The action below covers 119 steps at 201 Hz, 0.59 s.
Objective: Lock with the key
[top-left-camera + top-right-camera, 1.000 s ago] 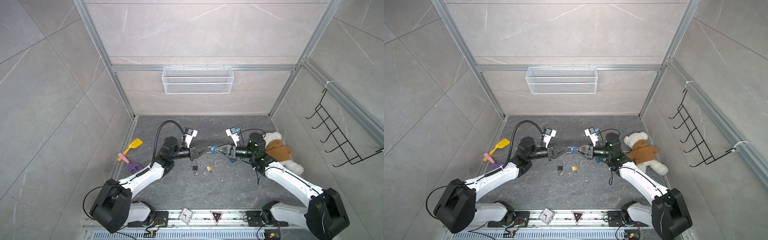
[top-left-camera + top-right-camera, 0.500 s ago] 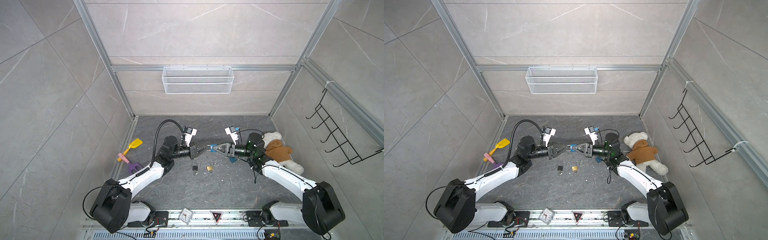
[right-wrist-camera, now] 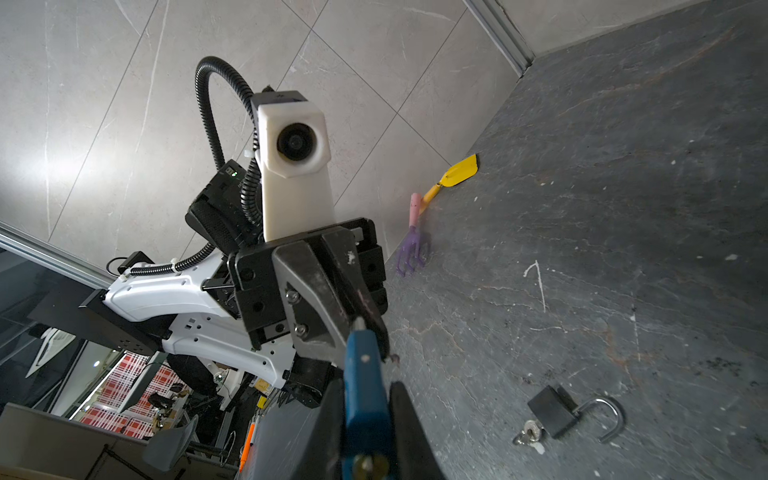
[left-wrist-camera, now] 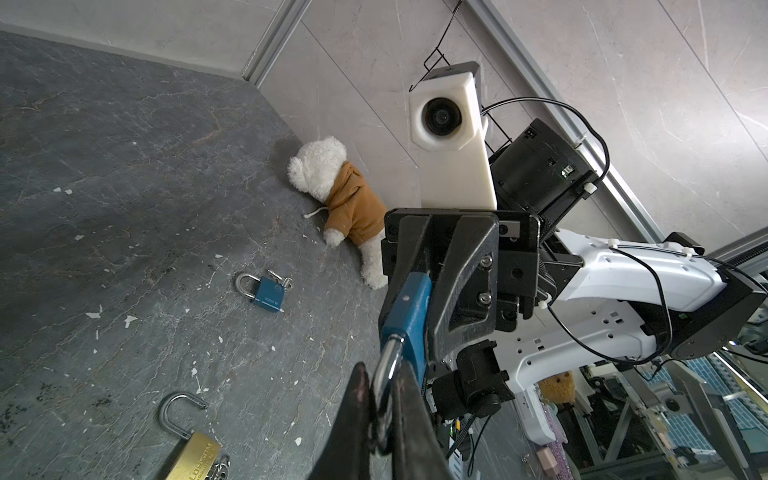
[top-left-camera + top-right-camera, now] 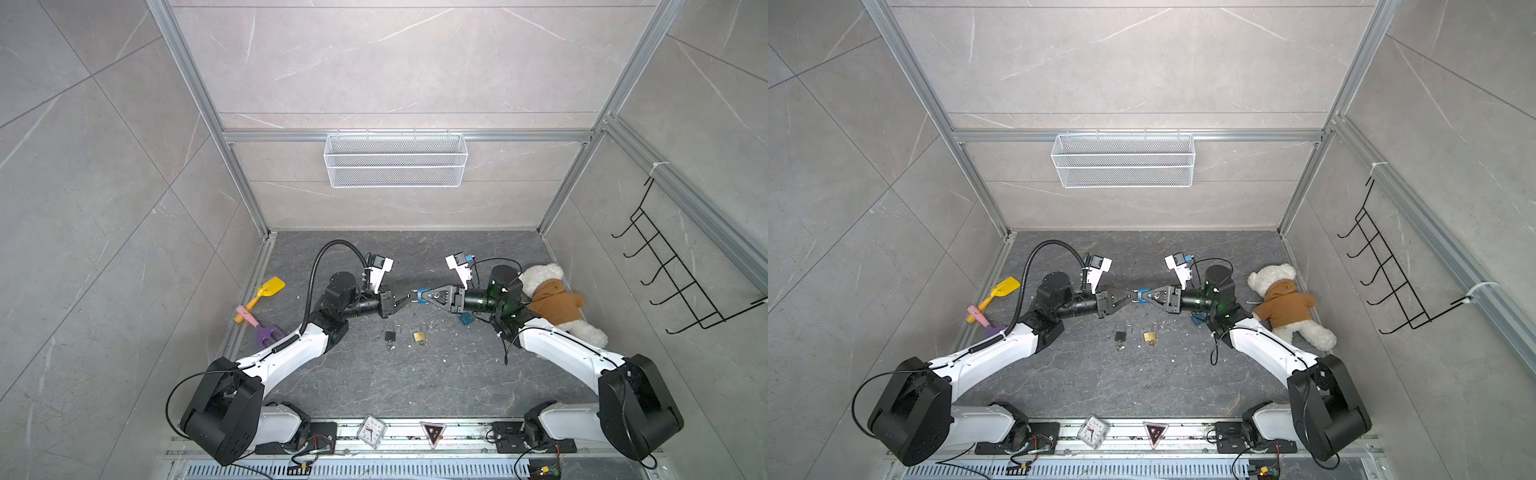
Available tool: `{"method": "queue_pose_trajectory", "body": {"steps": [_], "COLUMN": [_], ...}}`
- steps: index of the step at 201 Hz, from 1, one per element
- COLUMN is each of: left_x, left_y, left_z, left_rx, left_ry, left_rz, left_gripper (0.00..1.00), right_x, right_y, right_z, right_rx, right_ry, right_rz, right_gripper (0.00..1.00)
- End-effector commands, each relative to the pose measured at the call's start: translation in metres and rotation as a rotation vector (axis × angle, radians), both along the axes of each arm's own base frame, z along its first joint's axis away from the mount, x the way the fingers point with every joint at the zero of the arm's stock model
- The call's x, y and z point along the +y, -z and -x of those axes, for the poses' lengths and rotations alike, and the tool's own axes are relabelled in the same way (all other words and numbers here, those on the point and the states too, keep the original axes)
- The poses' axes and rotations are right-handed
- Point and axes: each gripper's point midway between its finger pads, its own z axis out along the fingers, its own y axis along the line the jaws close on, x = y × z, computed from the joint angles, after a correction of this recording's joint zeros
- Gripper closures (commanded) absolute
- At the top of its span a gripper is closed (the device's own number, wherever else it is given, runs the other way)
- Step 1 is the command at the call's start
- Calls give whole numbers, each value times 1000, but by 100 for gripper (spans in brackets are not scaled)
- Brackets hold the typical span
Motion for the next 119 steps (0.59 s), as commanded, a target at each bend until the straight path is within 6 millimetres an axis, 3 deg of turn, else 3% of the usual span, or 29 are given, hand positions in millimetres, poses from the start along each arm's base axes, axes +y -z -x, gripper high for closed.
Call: {"method": "queue_pose_trajectory", "body": {"steps": [1, 23, 49, 119], "left_x": [-27, -27, -27, -26], "left_y": [-53, -53, -52, -50], "left_z": [70, 70, 70, 68], "left_rx": [-218, -217, -214, -209], "left_ry": [324, 326, 325, 305], "left_rz": [137, 151, 152, 156], "left_gripper": [74, 70, 98, 100], "right_x": [21, 20, 17, 7], "right_y": [11, 9, 10, 6], "right_z": [6, 6, 5, 2], "right_rx": [26, 20, 21, 11], "right_ry": [7, 17, 32, 75], "right_rz": [36, 22, 24, 16], "right_gripper": [100, 100, 100, 100]}}
